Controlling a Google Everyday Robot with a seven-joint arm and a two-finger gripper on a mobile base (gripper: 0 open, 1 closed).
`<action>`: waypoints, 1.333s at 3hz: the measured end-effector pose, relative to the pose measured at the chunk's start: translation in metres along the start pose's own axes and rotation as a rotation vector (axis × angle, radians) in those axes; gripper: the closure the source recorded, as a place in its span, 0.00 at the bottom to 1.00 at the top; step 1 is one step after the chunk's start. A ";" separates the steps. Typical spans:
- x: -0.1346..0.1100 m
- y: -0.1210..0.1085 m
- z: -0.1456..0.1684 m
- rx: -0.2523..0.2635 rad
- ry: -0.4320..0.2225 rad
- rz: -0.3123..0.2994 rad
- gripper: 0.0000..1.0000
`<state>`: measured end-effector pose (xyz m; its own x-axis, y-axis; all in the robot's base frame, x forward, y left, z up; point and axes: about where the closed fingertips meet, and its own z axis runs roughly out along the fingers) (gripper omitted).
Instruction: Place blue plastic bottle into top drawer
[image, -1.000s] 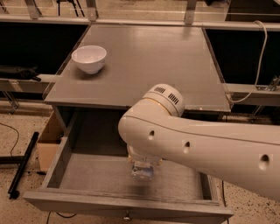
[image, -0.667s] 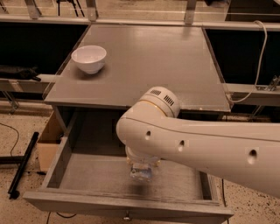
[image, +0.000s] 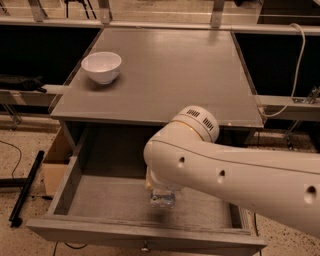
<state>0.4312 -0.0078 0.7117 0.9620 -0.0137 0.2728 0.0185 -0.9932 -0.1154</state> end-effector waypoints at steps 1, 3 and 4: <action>0.000 -0.005 -0.001 0.038 0.032 -0.089 1.00; 0.000 -0.009 0.016 0.061 -0.001 -0.092 1.00; 0.000 -0.011 0.033 0.102 -0.042 -0.081 1.00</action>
Offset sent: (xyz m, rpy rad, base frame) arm -0.0008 0.0037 0.0011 0.0107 -0.0348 0.0738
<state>0.4401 0.0067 0.6812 0.9668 0.0727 0.2448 0.1218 -0.9738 -0.1919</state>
